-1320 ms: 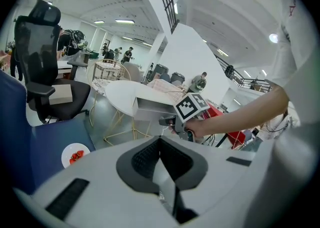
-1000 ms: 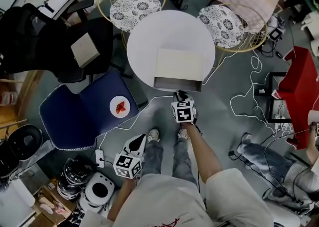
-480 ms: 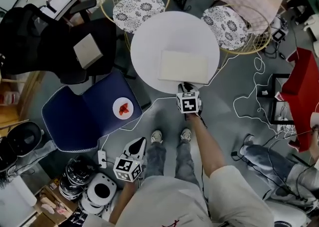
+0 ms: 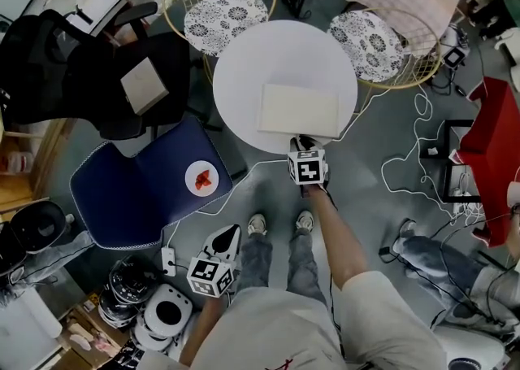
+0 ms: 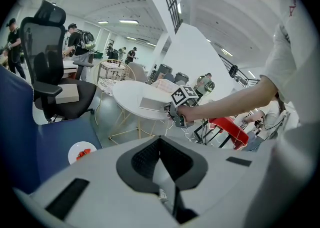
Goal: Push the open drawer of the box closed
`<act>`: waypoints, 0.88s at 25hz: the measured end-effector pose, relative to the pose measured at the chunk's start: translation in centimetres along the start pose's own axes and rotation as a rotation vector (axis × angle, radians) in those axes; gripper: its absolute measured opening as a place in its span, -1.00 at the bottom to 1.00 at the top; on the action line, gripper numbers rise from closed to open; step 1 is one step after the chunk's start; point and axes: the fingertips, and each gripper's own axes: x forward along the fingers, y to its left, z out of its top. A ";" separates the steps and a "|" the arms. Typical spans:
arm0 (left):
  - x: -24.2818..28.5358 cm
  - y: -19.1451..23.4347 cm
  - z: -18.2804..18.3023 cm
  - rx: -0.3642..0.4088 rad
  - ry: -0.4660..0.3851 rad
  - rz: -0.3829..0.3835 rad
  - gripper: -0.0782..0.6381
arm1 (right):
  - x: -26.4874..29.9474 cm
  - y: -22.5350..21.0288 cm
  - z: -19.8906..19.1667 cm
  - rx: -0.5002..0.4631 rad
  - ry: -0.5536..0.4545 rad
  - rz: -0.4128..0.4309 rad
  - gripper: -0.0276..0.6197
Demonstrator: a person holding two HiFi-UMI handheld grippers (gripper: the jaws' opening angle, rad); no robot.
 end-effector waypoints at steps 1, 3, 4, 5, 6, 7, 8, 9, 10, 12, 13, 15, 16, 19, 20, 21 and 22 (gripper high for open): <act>-0.1 0.0 0.0 0.001 -0.001 0.002 -0.75 | 0.0 0.1 0.0 0.003 0.004 0.009 -0.68; -0.1 -0.1 0.0 0.002 -0.002 0.004 -0.75 | 0.1 0.4 -0.2 0.011 0.016 0.035 -0.58; -0.1 -0.2 0.0 0.003 -0.003 0.005 -0.75 | 0.1 0.5 -0.4 0.018 0.023 0.044 -0.52; -0.1 -0.3 0.0 0.004 -0.003 0.005 -0.75 | -0.1 0.6 -0.7 0.024 0.029 0.047 -0.50; -0.1 -0.4 0.0 0.006 -0.005 0.004 -0.75 | -0.3 0.6 -1.0 0.027 0.032 0.046 -0.50; -0.1 -0.6 0.0 0.008 -0.006 0.002 -0.75 | -0.5 0.5 -1.4 0.028 0.032 0.041 -0.49; 0.0 -0.7 0.0 0.010 -0.008 0.000 -0.75 | -0.7 0.5 -1.8 0.028 0.031 0.034 -0.49; 0.0 -0.8 0.0 0.012 -0.008 -0.003 -0.75 | -1.0 0.6 -2.2 0.030 0.029 0.031 -0.49; 0.1 -1.0 0.1 0.015 -0.008 -0.008 -0.75 | -1.3 0.7 -2.4 0.034 0.026 0.034 -0.49; 0.2 -1.4 0.2 0.022 -0.008 -0.017 -0.75 | -1.8 1.0 -2.5 0.045 0.022 0.044 -0.50; 0.2 -1.6 0.3 0.026 -0.009 -0.022 -0.75 | -2.1 1.1 -2.5 0.050 0.020 0.048 -0.50; 0.3 -2.1 0.4 0.033 -0.012 -0.028 -0.75 | -2.6 1.2 -2.4 0.054 0.013 0.055 -0.50; 0.3 -2.2 0.3 0.037 -0.012 -0.031 -0.75 | -2.8 1.2 -2.3 0.053 0.007 0.056 -0.50; 0.2 -2.7 0.4 0.048 -0.017 -0.036 -0.75 | -3.7 1.0 -2.0 0.045 -0.015 0.048 -0.61; 0.1 -2.9 0.5 0.050 -0.020 -0.037 -0.75 | -4.1 1.0 -1.8 0.043 -0.025 0.048 -0.78; 0.0 -3.0 0.6 0.050 -0.024 -0.037 -0.75 | -4.6 1.1 -1.5 0.043 -0.037 0.053 -0.86; -0.1 -3.1 0.7 0.049 -0.029 -0.037 -0.75 | -5.1 1.3 -1.2 0.045 -0.051 0.063 -0.86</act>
